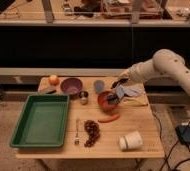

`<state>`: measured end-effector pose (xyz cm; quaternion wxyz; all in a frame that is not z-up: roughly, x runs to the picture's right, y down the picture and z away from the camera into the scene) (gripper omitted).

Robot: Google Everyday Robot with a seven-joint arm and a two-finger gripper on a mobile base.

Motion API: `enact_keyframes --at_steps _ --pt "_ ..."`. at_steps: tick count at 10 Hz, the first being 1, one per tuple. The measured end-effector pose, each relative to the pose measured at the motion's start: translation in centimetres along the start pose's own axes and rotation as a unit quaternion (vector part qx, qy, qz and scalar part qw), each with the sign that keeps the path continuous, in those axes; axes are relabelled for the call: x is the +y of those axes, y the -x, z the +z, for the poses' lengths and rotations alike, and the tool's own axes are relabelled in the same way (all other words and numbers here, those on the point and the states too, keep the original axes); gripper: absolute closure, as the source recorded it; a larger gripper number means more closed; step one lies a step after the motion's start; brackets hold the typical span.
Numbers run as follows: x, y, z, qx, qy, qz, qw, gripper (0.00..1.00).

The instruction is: Wipe red bowl with brush

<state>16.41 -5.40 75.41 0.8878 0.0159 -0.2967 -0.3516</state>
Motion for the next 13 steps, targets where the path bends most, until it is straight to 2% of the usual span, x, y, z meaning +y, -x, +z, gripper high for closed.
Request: enact_keyframes --at_steps 3,8,13 --pt "0.1 0.0 0.0 0.001 0.000 0.000 1.0000 0.90" --pt "0.4 -2.0 1.5 0.012 -0.041 -0.013 0.9990 0.90" --pt "-0.3 -3.5 2.1 0.021 -0.054 -0.024 0.9980 0.90"
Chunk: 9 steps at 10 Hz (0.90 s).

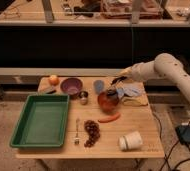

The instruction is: Wipe red bowl with brush

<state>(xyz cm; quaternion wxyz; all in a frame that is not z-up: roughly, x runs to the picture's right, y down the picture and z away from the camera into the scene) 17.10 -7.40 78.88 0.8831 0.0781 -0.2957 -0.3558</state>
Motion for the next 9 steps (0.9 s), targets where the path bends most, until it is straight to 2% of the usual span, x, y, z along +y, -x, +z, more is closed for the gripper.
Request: enact_keyframes --at_steps 9 --pt "1.3 -2.4 0.5 0.007 0.017 0.001 0.9998 0.90"
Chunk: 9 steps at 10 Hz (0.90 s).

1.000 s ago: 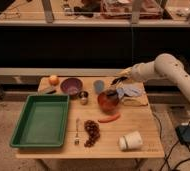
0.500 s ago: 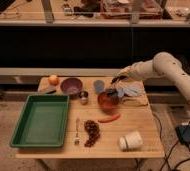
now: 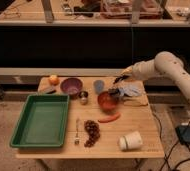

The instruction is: Wipe red bowl with brush

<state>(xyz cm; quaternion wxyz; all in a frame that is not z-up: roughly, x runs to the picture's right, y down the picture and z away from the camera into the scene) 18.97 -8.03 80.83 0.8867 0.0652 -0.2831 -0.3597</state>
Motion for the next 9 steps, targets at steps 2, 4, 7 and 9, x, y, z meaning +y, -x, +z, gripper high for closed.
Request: enact_keyframes --at_steps 2,4,7,9 --pt "-0.5 0.2 1.0 -0.009 0.000 -0.008 0.9999 0.90" --pt "-1.4 1.5 2.7 -0.027 -0.001 -0.019 0.9995 0.90" --pt "-1.6 3.4 3.2 -0.054 -0.012 -0.023 0.9982 0.90" --pt "-1.2 4.7 2.3 -0.066 -0.016 -0.023 0.9974 0.90"
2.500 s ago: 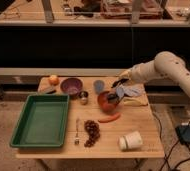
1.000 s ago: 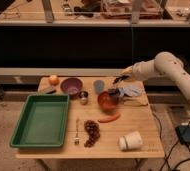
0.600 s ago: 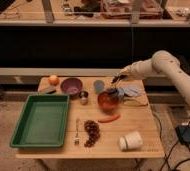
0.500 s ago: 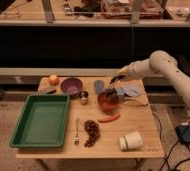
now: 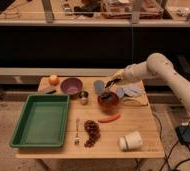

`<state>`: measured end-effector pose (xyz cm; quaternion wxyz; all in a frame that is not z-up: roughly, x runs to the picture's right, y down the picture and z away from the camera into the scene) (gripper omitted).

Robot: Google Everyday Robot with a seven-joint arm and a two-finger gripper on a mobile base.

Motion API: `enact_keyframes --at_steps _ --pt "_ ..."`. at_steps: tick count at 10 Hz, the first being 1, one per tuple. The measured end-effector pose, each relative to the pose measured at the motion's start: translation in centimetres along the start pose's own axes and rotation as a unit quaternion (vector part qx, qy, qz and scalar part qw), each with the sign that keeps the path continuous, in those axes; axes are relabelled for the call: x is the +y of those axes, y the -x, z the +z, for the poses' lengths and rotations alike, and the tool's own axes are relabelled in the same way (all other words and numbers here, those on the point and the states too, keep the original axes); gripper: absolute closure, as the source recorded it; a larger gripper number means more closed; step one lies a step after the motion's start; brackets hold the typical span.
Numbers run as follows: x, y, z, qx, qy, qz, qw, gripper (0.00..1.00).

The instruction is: Wipe red bowl with brush

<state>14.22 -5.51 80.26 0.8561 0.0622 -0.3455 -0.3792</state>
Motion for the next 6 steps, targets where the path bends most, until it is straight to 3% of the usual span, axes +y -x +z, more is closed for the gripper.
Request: enact_keyframes --at_steps 3,6 --pt "1.8 1.7 -1.7 -0.011 0.011 0.000 0.9999 0.90" --pt "2.7 -0.5 -3.2 0.014 0.026 -0.004 0.9996 0.90"
